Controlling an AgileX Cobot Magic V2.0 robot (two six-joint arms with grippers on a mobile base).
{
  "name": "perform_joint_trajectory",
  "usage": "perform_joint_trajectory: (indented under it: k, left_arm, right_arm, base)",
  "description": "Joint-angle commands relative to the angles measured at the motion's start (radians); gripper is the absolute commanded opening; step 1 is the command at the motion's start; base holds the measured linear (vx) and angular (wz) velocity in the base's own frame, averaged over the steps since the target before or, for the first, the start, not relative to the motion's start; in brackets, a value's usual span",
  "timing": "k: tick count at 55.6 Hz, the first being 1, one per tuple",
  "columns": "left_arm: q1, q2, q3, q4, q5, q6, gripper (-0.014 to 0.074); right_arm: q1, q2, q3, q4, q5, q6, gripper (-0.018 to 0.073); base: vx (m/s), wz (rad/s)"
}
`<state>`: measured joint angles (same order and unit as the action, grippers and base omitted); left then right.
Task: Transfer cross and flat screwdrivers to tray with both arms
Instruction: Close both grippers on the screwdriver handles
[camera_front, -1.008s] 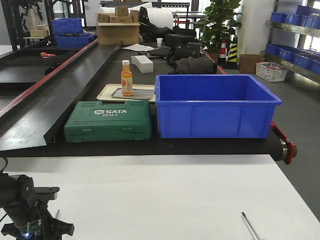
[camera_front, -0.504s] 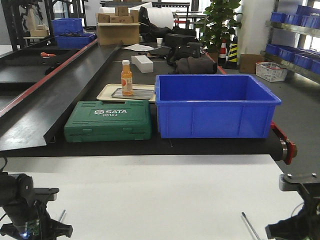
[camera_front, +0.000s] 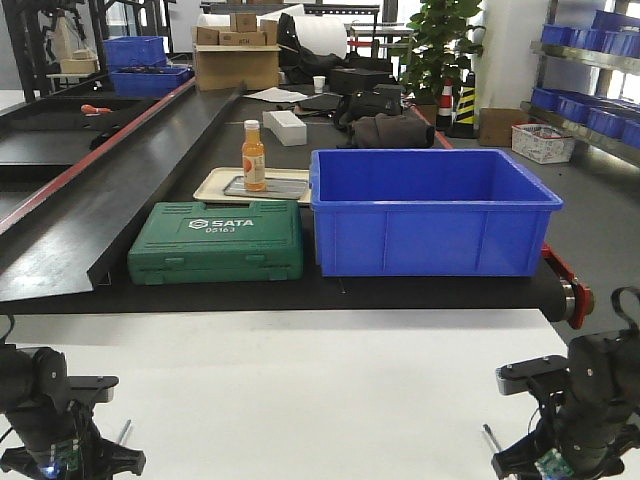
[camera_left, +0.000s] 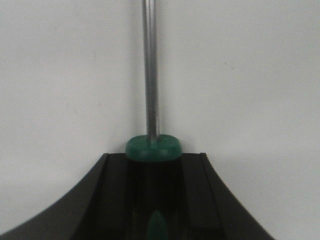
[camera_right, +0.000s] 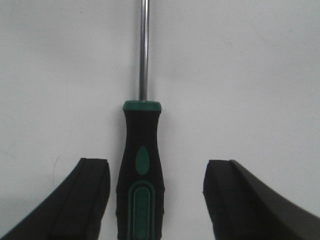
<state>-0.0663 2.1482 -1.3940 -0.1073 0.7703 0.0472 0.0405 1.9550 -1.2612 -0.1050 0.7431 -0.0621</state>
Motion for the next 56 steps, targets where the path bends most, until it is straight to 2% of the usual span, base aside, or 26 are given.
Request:
perform_joint_trajectory:
  k: [1,19,33,40,56]
  left_arm:
    - [-0.005,-0.031,-0.010,-0.023,0.034,-0.008,-0.0006]
    - [-0.005,-0.031,-0.010,-0.023,0.026,-0.008,-0.0006]
    - [-0.005,-0.031,-0.010,-0.022,0.004,-0.008,-0.0006]
    - [-0.005,-0.031,-0.010,-0.022,0.003,-0.008,-0.0006]
    - [-0.005,-0.031,-0.010,-0.022,0.005,-0.008,-0.0006]
  right_arm:
    - [-0.002,-0.003,-0.038,-0.013,-0.042,-0.028,0.0489]
    - [-0.002,0.079,-0.038,-0.013,-0.134,-0.038,0.0489]
    - [-0.002,0.106,-0.038,-0.012,-0.105,-0.042,0.0471]
    - [-0.002,0.106,-0.038,-0.011,-0.093,-0.042,0.0414]
    - [-0.002,0.106,-0.038,-0.010,0.008,-0.043,0.0155]
  base:
    - [0.00,0.00]
    - [0.00,0.00]
    - [0.00,0.00]
    - [0.00,0.00]
    - [0.00,0.00]
